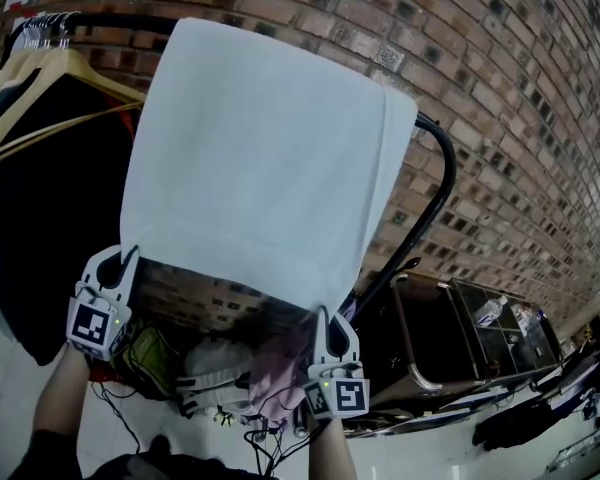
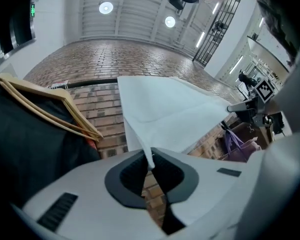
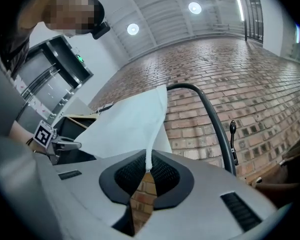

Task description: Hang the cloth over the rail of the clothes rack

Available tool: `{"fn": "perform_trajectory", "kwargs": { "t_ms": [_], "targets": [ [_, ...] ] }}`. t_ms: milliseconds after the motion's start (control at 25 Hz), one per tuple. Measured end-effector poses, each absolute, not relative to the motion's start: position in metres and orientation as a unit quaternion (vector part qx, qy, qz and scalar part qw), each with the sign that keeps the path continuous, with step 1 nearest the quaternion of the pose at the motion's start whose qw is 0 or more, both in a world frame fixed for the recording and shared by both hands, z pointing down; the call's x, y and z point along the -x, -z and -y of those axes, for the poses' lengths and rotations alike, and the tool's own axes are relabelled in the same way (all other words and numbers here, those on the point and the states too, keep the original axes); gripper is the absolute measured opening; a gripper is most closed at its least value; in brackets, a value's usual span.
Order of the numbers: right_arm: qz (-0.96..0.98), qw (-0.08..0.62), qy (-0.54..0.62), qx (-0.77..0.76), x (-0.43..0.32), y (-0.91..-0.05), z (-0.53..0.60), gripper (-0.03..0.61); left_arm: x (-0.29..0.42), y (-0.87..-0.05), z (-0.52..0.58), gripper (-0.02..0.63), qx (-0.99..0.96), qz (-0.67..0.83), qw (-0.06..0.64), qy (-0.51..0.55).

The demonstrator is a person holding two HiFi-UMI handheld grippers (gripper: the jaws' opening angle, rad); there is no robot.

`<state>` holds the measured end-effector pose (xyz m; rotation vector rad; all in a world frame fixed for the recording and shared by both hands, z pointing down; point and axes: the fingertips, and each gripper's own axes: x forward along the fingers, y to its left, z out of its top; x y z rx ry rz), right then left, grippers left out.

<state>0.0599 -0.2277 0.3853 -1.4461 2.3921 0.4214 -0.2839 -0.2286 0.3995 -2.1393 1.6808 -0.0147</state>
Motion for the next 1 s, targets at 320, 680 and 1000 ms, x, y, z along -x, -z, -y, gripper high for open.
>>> {"fn": "perform_trajectory", "kwargs": {
  "t_ms": [320,680,1000],
  "targets": [
    [-0.818,0.130,-0.133,0.544,-0.067,-0.397,0.234,0.058,0.286,-0.401,0.227,0.063,0.771,-0.592,0.235,-0.020],
    [-0.789,0.133,-0.180,0.572,-0.084,-0.363,0.230,0.061,0.320,-0.405,0.215,0.146,0.769,-0.602,0.214,-0.014],
    [-0.736,0.132,-0.317,0.584,-0.062,-0.216,0.248,0.061,0.318,-0.291,0.242,0.146,0.771,-0.584,0.252,-0.027]
  ]
}}
